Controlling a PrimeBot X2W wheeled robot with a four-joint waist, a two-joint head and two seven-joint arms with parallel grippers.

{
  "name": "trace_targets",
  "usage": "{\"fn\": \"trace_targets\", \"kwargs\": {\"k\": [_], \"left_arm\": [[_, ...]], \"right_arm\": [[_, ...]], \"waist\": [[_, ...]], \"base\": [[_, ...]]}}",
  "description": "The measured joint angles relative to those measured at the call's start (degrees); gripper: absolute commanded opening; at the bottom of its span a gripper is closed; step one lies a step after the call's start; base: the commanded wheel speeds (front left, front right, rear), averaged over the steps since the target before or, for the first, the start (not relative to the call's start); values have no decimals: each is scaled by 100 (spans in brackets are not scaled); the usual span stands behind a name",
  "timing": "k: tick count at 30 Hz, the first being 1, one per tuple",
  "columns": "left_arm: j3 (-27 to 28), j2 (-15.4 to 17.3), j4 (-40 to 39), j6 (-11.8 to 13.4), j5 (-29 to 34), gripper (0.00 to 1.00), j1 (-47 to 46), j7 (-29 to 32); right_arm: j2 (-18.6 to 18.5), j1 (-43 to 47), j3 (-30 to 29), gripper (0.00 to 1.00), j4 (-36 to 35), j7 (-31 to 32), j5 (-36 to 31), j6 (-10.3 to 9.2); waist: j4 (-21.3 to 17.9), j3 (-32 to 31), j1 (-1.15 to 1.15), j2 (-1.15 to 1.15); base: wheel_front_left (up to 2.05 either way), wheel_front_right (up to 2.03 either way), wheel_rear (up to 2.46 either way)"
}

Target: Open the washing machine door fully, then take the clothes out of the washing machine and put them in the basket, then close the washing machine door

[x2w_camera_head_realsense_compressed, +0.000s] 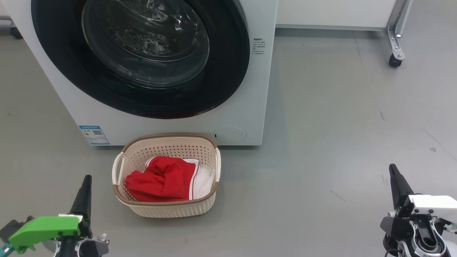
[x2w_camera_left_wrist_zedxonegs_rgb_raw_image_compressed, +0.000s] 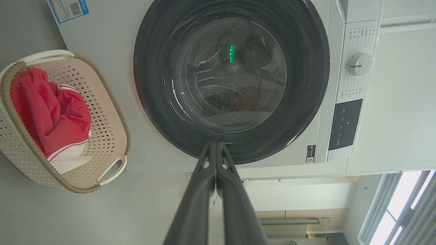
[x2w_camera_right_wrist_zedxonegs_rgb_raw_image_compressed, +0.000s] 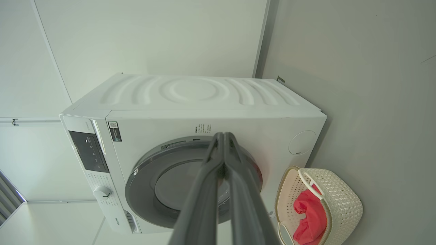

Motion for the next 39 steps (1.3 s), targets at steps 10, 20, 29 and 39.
{"fn": "trace_targets", "kwargs": {"k": [10,20,29,39], "left_arm": [[0,0,-1,0,0,0,0,0],[0,0,-3,0,0,0,0,0],[0,0,-3,0,0,0,0,0],[0,0,-5,0,0,0,0,0]], "right_arm": [[1,-1,-3,0,0,0,0,0],[1,-1,-9,0,0,1,0,0],[1,-1,-11,0,0,5,0,0],[1,-1,-15,0,0,7,-1,0]], "waist": [[0,0,0,0],[0,0,0,0],[0,1,0,0],[0,1,0,0]], "base": [[0,0,0],[0,0,0],[0,0,0],[0,0,0]]}}
